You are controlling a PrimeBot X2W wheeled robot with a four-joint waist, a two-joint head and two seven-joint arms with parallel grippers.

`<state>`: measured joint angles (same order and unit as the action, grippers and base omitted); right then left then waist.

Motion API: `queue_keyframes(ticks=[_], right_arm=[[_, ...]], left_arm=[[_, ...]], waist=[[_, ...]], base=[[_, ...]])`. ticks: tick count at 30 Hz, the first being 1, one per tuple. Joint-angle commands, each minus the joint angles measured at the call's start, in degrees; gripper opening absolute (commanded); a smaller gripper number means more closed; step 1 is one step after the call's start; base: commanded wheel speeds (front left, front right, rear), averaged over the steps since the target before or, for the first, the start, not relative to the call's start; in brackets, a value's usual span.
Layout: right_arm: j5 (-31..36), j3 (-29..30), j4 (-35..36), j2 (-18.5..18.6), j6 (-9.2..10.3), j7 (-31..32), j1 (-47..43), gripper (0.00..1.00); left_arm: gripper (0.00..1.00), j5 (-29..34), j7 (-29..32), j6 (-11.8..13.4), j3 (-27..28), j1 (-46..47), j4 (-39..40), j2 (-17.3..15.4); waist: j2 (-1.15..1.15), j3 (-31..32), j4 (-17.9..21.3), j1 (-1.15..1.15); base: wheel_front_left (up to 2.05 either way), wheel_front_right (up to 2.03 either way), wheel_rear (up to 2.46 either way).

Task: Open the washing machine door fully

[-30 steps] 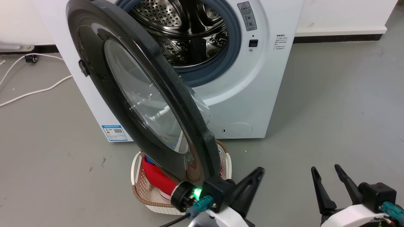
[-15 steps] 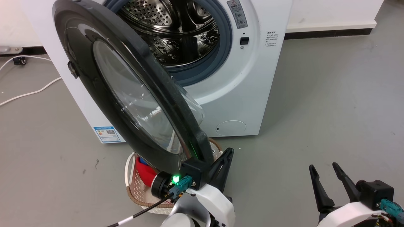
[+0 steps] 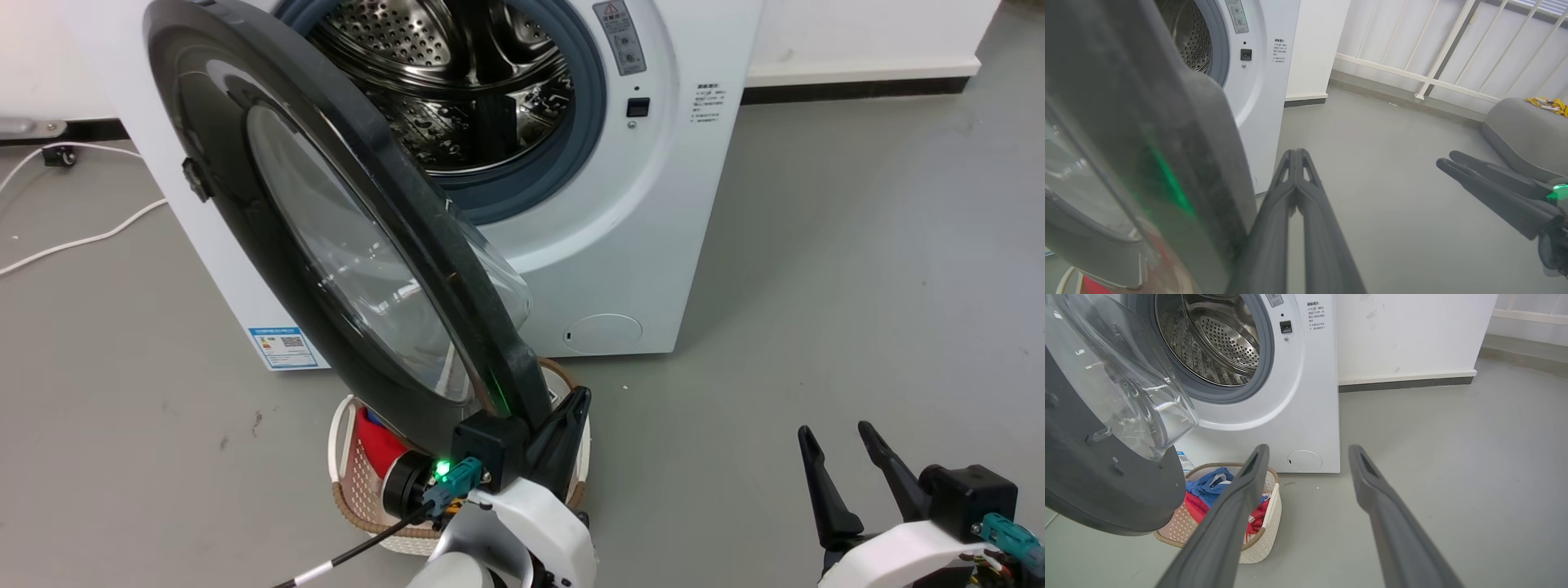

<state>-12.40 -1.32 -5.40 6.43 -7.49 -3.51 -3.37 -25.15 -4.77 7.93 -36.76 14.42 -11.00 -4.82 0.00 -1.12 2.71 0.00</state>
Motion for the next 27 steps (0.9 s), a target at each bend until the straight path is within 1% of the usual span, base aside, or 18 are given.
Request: queue_keyframes(ticks=[1, 7, 10, 16, 23, 27], right_arm=[[-0.1, 0.0, 0.1, -0.1, -0.01, 0.0, 0.4, 1.00], [0.0, 0.5, 0.3, -0.3, -0.01, 0.5, -0.8, 1.00], [0.1, 0.5, 0.6, -0.5, -0.01, 0.8, -1.0, 1.00], [0.1, 0.4, 1.1, -0.5, -0.01, 1.1, -1.2, 1.00], [0.2, 1.3, 1.5, -0.7, -0.01, 1.4, -1.9, 1.00], [0.3, 1.5, 1.6, -0.8, -0.01, 1.7, -1.9, 1.00]], left_arm=[[0.00, -0.1, -0.3, 0.6, 0.8, -0.4, -0.2, -0.9], [0.00, -0.7, -0.7, 0.4, 0.1, -2.5, 1.7, -1.3], [0.00, -1.6, -0.7, 0.7, 0.5, -3.6, 2.4, -1.5], [0.00, -1.7, -0.3, 2.0, 1.6, -4.3, 2.6, -3.2], [0.00, -0.7, -0.6, 2.8, 1.7, -4.1, 3.7, -4.7], [0.00, 0.0, -1.0, 3.1, 1.1, -4.4, 5.0, -5.0]], waist=[[0.00, 0.2, -0.3, 0.00], [0.00, 0.9, -2.4, 0.00], [0.00, 1.2, -3.7, 0.00], [0.00, 1.5, -5.9, 0.00], [0.00, 1.2, -9.0, 0.00], [0.00, 0.8, -11.2, 0.00]], base=[[0.00, 0.00, 0.00], [0.00, 0.00, 0.00], [0.00, 0.00, 0.00], [0.00, 0.00, 0.00], [0.00, 0.00, 0.00], [0.00, 0.00, 0.00]])
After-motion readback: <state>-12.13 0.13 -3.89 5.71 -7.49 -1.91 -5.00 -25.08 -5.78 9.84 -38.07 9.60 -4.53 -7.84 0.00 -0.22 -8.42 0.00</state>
